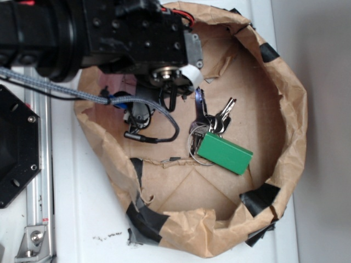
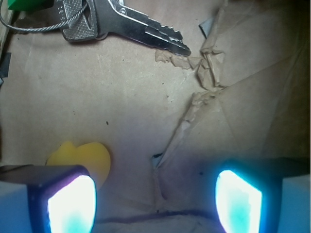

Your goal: Grab the yellow duck.

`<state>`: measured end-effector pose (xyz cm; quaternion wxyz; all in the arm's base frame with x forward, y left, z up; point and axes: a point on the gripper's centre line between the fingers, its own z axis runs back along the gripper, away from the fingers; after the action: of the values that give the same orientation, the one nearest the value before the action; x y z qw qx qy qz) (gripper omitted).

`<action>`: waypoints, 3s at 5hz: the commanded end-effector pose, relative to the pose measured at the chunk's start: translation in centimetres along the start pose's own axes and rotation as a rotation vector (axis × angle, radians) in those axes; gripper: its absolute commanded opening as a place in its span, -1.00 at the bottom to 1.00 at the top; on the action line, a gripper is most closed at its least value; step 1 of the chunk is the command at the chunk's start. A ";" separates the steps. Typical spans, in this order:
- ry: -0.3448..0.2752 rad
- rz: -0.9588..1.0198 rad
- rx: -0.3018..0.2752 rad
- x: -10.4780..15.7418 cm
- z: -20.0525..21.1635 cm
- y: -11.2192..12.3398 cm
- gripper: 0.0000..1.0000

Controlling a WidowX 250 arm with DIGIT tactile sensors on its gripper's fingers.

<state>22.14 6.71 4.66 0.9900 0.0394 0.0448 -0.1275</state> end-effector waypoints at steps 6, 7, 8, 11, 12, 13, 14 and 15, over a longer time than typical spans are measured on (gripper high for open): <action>-0.038 -0.002 0.035 0.5 -2.3 -0.5 1.00; -0.007 -0.045 0.014 0.3 -3.6 -2.1 1.00; -0.044 -0.069 -0.017 0.3 -2.6 -4.0 1.00; -0.075 -0.064 -0.023 0.9 -2.0 -3.9 1.00; -0.087 -0.065 -0.014 0.7 -1.7 -3.8 1.00; -0.079 -0.066 -0.018 1.0 -2.0 -3.6 1.00; -0.085 -0.065 -0.030 1.2 -2.5 -3.6 -1.00; -0.097 -0.075 -0.037 1.7 -2.1 -3.9 -1.00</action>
<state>21.84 2.53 1.67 0.9848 0.0049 0.0227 -0.1720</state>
